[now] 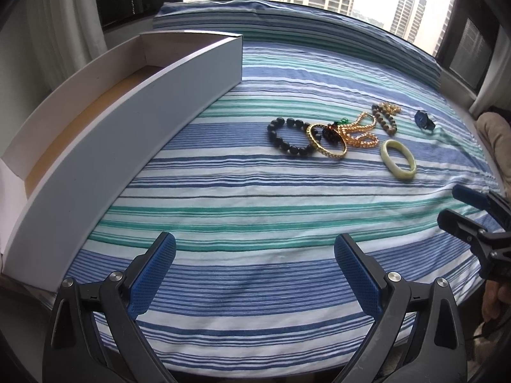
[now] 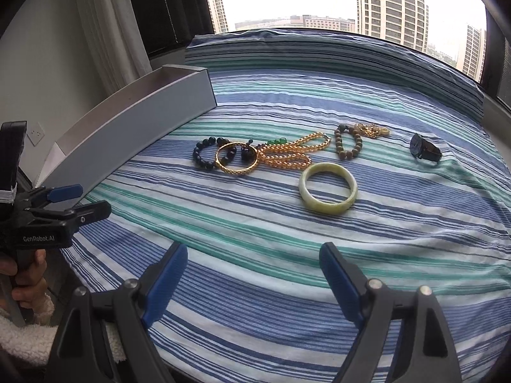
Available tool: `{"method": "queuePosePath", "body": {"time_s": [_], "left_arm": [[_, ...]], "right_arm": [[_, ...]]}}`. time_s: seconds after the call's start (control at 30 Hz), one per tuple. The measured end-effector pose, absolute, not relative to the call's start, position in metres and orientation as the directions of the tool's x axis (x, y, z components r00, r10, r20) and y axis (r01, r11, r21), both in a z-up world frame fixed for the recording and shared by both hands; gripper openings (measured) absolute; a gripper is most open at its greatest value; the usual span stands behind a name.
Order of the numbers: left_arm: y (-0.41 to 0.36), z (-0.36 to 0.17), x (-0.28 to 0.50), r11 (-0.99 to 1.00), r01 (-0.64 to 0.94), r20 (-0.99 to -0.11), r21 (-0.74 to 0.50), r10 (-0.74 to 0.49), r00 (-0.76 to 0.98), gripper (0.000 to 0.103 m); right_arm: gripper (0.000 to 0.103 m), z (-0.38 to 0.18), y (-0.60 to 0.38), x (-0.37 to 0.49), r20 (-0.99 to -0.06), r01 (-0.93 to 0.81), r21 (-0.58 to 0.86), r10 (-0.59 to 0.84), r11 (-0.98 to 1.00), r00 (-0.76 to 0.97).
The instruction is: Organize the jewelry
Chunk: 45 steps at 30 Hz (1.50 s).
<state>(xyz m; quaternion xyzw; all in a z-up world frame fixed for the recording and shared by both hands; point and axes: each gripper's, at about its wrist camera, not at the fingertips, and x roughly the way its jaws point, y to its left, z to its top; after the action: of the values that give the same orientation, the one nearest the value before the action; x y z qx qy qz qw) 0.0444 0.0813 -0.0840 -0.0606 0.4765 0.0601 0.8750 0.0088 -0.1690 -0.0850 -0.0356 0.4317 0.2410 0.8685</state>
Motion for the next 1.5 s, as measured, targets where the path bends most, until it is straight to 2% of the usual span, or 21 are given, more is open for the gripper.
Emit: {"method": "queuePosePath", "body": {"time_s": [0.03,0.13,0.2,0.3,0.4,0.6,0.63,0.67,0.7,0.8,1.1,1.33,1.5], "left_arm": [[0.082,-0.083,0.044,0.985,-0.165,-0.84,-0.05,0.048,0.54,0.1],[0.087,-0.082,0.041,0.983,-0.177,-0.839,-0.051,0.054,0.542,0.1],[0.091,-0.08,0.038,0.981,-0.188,-0.837,-0.05,0.062,0.544,0.1],[0.098,-0.078,0.036,0.977,-0.208,-0.835,-0.049,0.074,0.546,0.1],[0.106,-0.079,0.034,0.973,-0.224,-0.836,-0.052,0.08,0.542,0.1],[0.114,-0.085,0.037,0.968,-0.241,-0.85,-0.064,0.074,0.522,0.1],[0.114,-0.085,0.038,0.968,-0.242,-0.851,-0.065,0.073,0.52,0.1],[0.114,-0.085,0.038,0.968,-0.241,-0.851,-0.063,0.074,0.521,0.1],[0.114,-0.085,0.039,0.969,-0.24,-0.85,-0.061,0.075,0.521,0.1],[0.114,-0.087,0.04,0.97,-0.238,-0.853,-0.06,0.074,0.517,0.1],[0.11,-0.101,0.055,0.972,-0.223,-0.874,-0.067,0.051,0.483,0.099],[0.092,-0.103,0.074,0.985,-0.164,-0.877,-0.049,0.036,0.48,0.099],[0.065,-0.104,0.106,0.999,-0.027,-0.877,-0.042,-0.024,0.479,0.099]], "right_arm": [[0.086,-0.086,-0.162,0.02,-0.768,-0.474,0.154,0.407,0.867,0.495],[0.075,-0.089,-0.133,0.053,-0.769,-0.565,0.176,0.47,0.806,0.433],[0.06,-0.092,-0.11,0.072,-0.774,-0.627,0.17,0.497,0.76,0.393],[0.044,-0.101,-0.079,0.1,-0.786,-0.69,0.172,0.521,0.703,0.334],[0.037,-0.117,-0.056,0.121,-0.811,-0.72,0.144,0.498,0.679,0.307],[0.034,-0.147,-0.027,0.138,-0.863,-0.765,0.057,0.417,0.641,0.285],[0.03,-0.15,-0.025,0.139,-0.867,-0.768,0.043,0.406,0.639,0.289],[0.018,-0.151,-0.024,0.14,-0.869,-0.769,0.038,0.401,0.638,0.289],[0.01,-0.152,-0.024,0.142,-0.87,-0.765,0.036,0.397,0.643,0.292],[0.006,-0.15,-0.03,0.143,-0.863,-0.75,0.058,0.411,0.659,0.295],[0.006,-0.119,-0.073,0.087,-0.838,-0.748,0.131,0.475,0.651,0.268],[0.006,-0.133,-0.095,0.033,-0.886,-0.756,0.03,0.367,0.654,0.283],[0.007,-0.15,-0.106,0.016,-0.886,-0.73,-0.009,0.332,0.683,0.322]]}}
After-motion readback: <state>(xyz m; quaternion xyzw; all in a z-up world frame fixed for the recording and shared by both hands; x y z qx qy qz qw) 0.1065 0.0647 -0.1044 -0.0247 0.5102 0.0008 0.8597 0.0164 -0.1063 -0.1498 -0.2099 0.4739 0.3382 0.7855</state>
